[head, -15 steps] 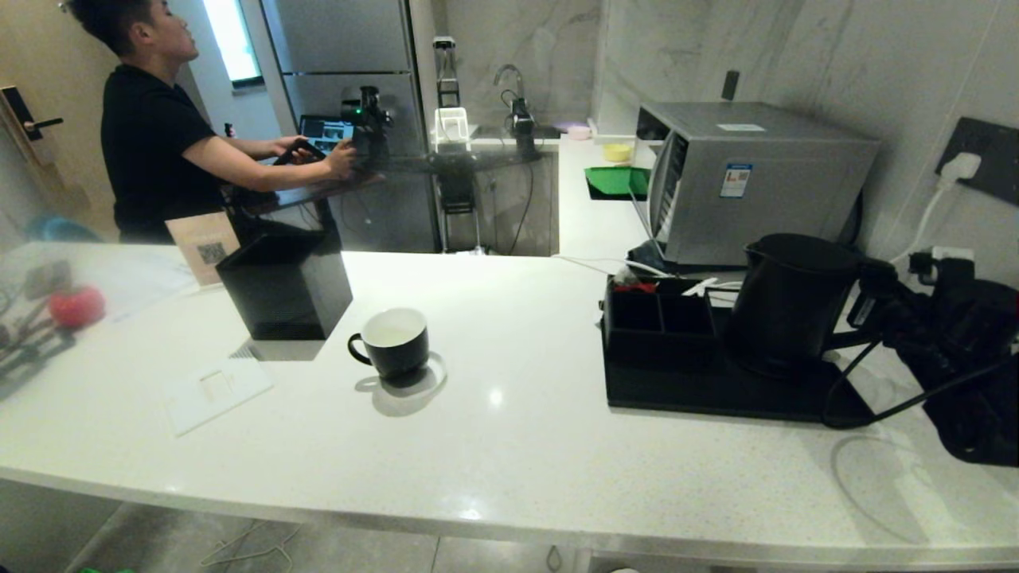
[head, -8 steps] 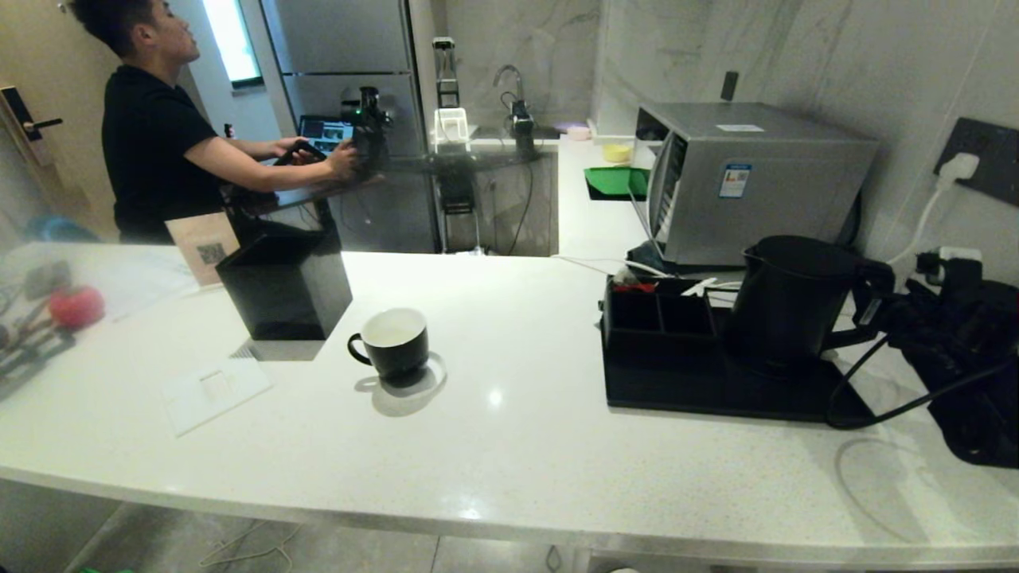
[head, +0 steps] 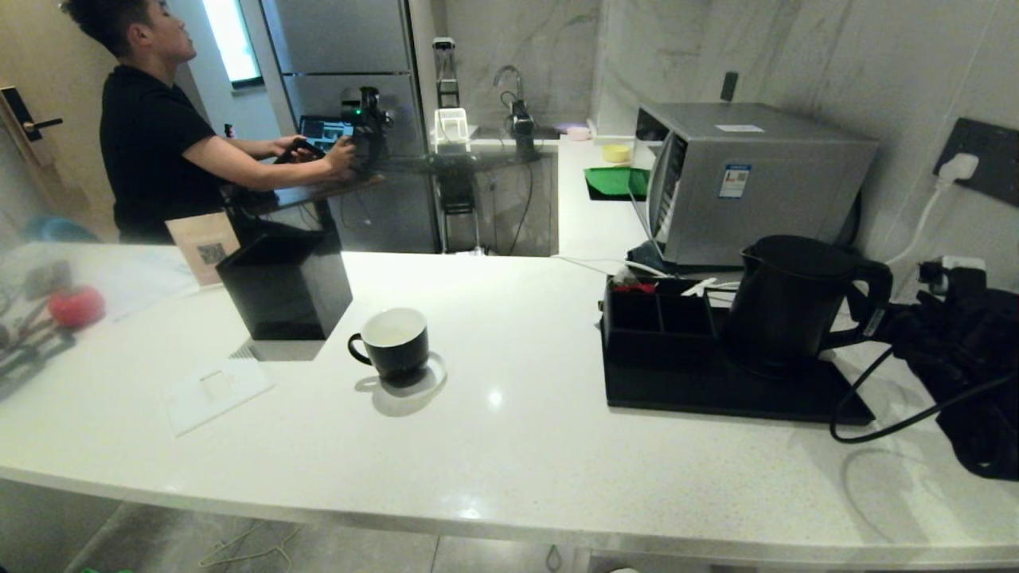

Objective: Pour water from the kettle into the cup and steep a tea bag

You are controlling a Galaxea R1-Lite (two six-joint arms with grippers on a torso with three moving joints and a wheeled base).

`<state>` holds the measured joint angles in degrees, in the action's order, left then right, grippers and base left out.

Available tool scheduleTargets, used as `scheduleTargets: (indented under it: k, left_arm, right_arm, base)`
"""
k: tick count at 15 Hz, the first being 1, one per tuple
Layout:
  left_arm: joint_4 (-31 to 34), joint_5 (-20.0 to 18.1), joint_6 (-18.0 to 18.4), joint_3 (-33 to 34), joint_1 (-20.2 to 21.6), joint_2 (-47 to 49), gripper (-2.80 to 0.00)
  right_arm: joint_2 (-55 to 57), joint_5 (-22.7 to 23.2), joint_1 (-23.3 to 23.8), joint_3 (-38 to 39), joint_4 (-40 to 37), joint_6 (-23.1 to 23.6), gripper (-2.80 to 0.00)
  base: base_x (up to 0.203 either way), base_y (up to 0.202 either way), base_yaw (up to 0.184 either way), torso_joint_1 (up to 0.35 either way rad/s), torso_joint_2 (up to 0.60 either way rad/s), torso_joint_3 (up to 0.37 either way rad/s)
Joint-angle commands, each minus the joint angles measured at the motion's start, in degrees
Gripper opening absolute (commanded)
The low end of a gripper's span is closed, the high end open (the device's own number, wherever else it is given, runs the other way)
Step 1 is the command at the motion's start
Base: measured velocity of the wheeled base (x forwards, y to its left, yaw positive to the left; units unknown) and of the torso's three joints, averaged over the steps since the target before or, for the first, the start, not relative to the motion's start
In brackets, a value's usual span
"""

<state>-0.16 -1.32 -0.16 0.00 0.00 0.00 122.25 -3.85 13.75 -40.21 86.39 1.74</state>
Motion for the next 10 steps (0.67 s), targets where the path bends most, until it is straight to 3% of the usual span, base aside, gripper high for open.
scheduleTargets:
  k: [1,10]
  left_arm:
    - [0.0,0.0,0.0,0.0,0.0,0.0,-2.8]
    - [0.0,0.0,0.0,0.0,0.0,0.0,-2.8]
  right_arm:
    - [-1.1,0.0,0.1,1.2,0.4,0.3,0.0]
    - [-9.1,0.2,2.8,12.3,0.5,1.4,0.0]
  base:
    - [0.0,0.0,0.0,0.0,0.0,0.0]
    - [0.0,0.0,0.0,0.0,0.0,0.0]
